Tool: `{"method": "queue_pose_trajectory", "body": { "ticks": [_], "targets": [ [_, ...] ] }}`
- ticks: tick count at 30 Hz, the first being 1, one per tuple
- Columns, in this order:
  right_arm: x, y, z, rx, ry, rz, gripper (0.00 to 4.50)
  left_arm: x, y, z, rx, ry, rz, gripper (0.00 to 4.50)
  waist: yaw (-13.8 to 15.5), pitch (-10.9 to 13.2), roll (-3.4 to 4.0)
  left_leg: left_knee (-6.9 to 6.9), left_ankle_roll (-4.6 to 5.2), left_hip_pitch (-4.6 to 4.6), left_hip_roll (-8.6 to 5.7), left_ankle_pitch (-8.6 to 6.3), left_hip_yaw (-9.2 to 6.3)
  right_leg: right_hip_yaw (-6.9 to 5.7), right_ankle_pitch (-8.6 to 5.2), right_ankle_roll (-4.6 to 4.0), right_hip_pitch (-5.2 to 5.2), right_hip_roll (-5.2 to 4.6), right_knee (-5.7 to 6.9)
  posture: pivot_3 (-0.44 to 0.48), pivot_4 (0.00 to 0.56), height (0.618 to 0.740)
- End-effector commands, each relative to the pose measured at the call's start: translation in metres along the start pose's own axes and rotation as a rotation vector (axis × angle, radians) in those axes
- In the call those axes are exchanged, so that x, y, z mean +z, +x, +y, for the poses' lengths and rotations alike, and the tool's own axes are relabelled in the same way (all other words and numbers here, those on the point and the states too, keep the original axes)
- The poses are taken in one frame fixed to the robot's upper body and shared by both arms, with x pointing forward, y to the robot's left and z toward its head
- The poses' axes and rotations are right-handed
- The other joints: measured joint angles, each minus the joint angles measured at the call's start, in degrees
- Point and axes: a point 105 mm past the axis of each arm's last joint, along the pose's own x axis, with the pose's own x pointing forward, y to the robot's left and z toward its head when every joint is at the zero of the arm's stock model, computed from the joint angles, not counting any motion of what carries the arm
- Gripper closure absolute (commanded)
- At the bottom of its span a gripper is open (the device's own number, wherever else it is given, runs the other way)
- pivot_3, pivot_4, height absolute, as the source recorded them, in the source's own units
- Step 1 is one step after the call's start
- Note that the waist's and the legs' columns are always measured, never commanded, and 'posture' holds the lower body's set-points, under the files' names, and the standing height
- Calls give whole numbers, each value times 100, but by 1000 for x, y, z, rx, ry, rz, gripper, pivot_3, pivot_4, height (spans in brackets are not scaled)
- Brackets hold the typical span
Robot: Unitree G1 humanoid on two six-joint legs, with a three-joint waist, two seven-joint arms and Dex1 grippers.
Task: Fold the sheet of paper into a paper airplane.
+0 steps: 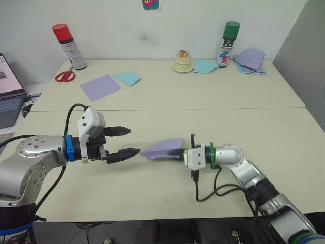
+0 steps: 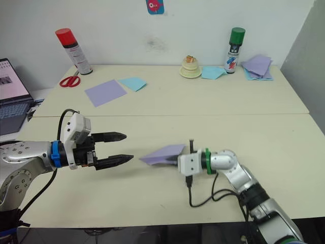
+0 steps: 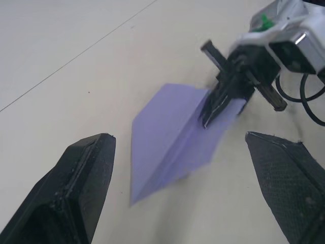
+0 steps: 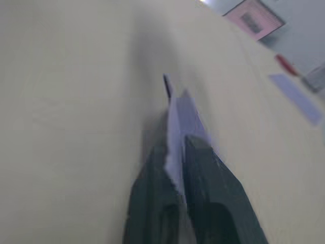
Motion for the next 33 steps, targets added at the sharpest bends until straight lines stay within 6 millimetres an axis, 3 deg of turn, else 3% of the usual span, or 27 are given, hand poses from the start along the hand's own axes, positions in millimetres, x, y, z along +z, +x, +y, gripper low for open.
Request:
{"method": "queue_pose_trajectory", "body": {
  "ticks": [1,2,5,7,9,11,16,25,33],
  "targets": [
    [19,-17,-4,22,74,-57,2820,8,-5,-2,10,27,-13,0,-6,0,1,1,0,1,1,0,0,1,0,0,0,1,0,0,150,740],
    [23,-24,2,70,138,-60,2504,7,-6,-1,15,24,-9,0,-1,0,1,1,0,2,2,0,-1,0,0,0,1,1,0,0,150,740],
    [36,-41,12,202,311,-76,2504,0,0,8,52,25,1,0,13,2,-1,2,1,2,2,0,-7,-5,-1,-1,6,0,-3,0,150,740],
    [44,-45,8,231,408,-101,2504,-5,7,13,72,29,2,0,15,2,-2,4,1,1,1,0,-7,-5,-1,-1,6,-2,-4,0,150,740],
    [52,-37,-21,96,498,-180,2504,-9,18,26,139,38,-17,0,-1,2,-2,4,1,3,4,0,-7,-5,-1,-1,6,-4,-4,0,150,740],
    [49,-27,-43,-20,519,-195,2868,-9,28,32,164,20,-50,0,-11,3,-3,3,1,7,9,0,-6,-3,1,-3,5,-3,0,0,150,740],
    [20,-5,-63,-163,536,-79,4500,-28,53,36,168,-61,-68,1270,19,2,-5,3,-1,3,-1,1,-9,-8,2,-4,2,2,4,0,150,740],
    [4,7,-33,-95,584,13,4500,-53,79,17,96,-126,-37,4223,18,2,-6,8,-9,-38,-14,4,-6,-5,1,1,-37,-19,7,0,150,740],
    [-7,7,-13,-34,587,87,4500,-71,84,-2,40,-153,14,4223,3,2,-6,9,-3,-30,-11,1,-6,-6,1,1,-33,-11,14,0,150,740]
  ]
}}
